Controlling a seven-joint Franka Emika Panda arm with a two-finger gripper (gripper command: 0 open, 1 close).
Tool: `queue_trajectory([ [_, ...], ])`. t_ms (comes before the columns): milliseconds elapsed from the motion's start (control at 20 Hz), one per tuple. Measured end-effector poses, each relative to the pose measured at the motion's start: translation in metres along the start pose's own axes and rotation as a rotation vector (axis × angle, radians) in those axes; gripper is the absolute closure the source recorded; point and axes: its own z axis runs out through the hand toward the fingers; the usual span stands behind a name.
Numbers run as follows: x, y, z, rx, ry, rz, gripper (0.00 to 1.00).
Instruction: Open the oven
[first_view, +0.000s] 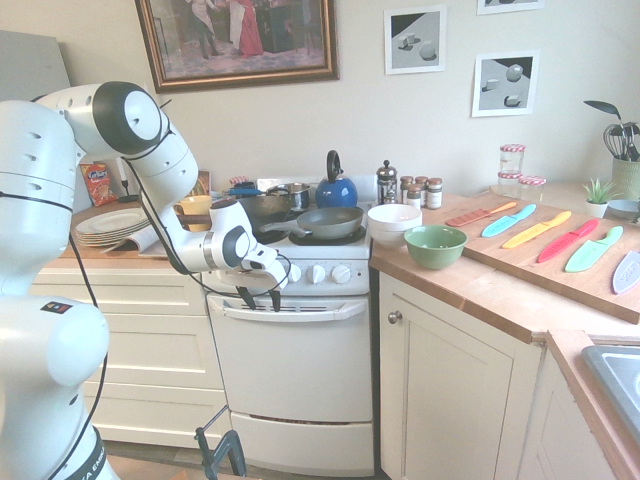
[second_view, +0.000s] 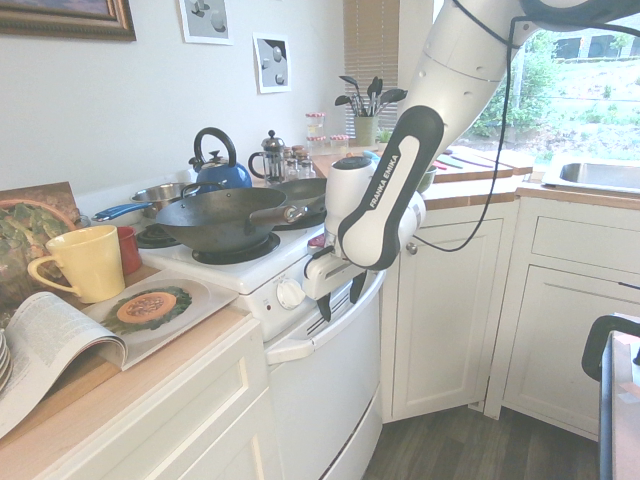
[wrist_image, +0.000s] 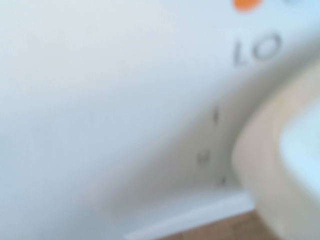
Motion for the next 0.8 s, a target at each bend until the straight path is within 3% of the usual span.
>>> queue_trajectory([
  [200,-0.031,0.037,0.015,0.001,-0.014,0.025,0.00],
  [500,-0.100,0.157,0.033,-0.056,-0.055,-0.008,0.00],
  [650,-0.117,0.219,0.032,-0.109,-0.092,0.114,0.00],
  [800,-0.091,0.218,0.027,-0.124,-0.116,0.227,0.00],
])
